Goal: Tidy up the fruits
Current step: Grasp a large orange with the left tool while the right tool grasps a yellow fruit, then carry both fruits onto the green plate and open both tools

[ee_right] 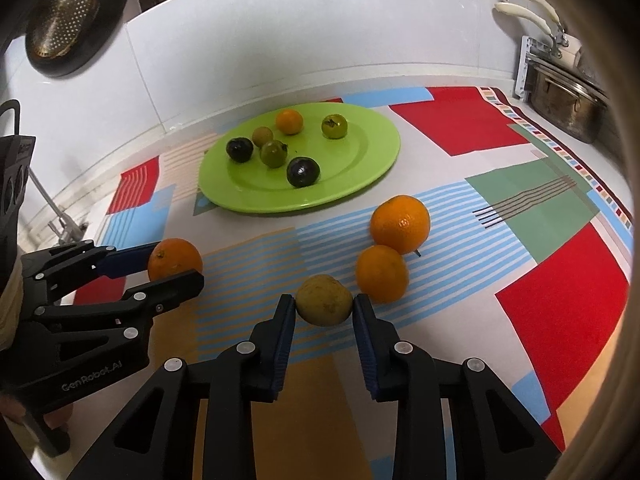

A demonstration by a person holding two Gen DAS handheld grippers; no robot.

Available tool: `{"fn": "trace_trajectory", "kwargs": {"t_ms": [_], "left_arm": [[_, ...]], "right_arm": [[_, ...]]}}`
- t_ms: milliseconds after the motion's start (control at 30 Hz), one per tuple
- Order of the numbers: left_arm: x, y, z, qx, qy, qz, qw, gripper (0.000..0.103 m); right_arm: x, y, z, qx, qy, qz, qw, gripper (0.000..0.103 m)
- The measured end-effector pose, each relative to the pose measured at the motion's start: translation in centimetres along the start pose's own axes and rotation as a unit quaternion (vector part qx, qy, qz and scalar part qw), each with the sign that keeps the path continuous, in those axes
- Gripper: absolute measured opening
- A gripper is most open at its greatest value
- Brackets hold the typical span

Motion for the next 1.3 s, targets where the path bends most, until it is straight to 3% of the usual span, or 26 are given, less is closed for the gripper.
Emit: {"fn": "trace_trajectory", "kwargs": {"t_ms": [567, 1300], "left_arm": [[1.0, 6.2, -1.5, 0.056, 0.039, -0.037, 0.9970, 0.042], [3.6, 10.9, -6.6, 0.119, 0.114, -0.116, 0.9796, 0.042]], "right_arm": [[-0.4, 5.9, -2.4, 0.057, 0.045, -0.029, 0.997, 0.031], [1.3, 9.9, -8.2, 0.109, 0.093, -0.113, 0.983, 0.031]]}}
Point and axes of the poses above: each gripper's, at about its wrist camera, not at the fingertips, and y roughly against the way its jaws point, x to its right, z to its underside, the point moved 9 cm from there along -y, roughly the way its jaws point, and after that the axes turned 1 degree about -z, right-handed, at the moved point
